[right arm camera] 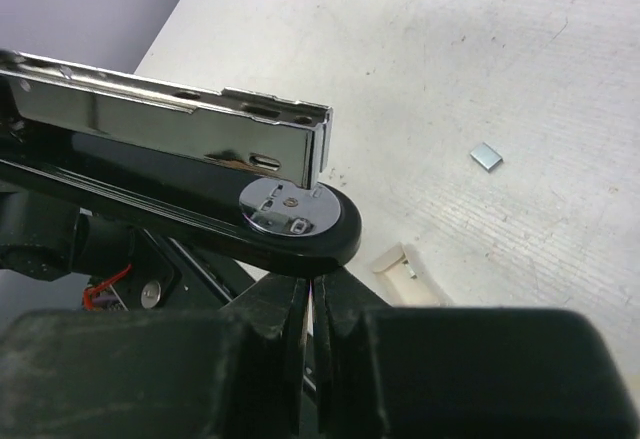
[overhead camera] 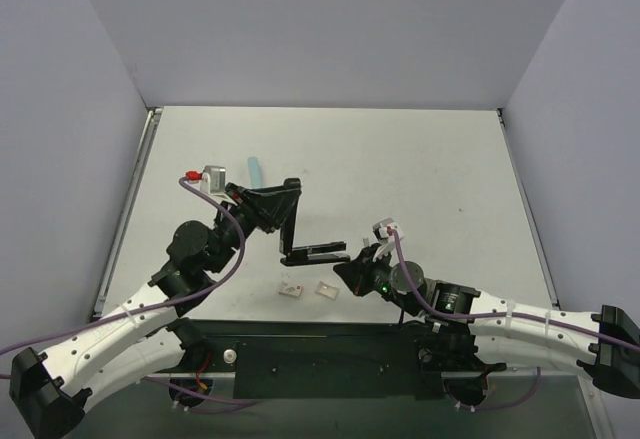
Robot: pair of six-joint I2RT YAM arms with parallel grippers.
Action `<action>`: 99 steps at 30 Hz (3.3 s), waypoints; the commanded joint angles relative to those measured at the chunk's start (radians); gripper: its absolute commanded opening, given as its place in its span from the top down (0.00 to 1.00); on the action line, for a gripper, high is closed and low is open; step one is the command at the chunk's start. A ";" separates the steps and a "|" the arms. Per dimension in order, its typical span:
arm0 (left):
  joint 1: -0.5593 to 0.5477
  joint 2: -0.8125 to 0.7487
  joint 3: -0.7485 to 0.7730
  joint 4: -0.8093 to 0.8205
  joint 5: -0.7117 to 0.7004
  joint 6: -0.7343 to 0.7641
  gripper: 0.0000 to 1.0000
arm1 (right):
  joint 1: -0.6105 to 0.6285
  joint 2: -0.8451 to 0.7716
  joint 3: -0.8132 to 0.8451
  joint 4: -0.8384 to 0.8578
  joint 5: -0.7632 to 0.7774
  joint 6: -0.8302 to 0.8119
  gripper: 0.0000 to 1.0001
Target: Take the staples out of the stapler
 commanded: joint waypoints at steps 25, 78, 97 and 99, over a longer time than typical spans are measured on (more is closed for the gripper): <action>-0.004 -0.070 -0.040 0.059 0.320 -0.095 1.00 | 0.006 -0.134 0.262 -0.338 -0.130 -0.298 1.00; -0.115 0.073 -0.121 0.289 0.981 -0.026 1.00 | -0.040 0.062 0.558 -0.280 -0.643 -0.571 1.00; -0.199 0.149 -0.077 0.212 0.977 0.100 1.00 | -0.091 0.121 0.630 -0.289 -0.766 -0.582 1.00; -0.199 0.136 -0.071 0.174 0.926 0.118 1.00 | -0.103 0.084 0.607 -0.297 -0.752 -0.579 1.00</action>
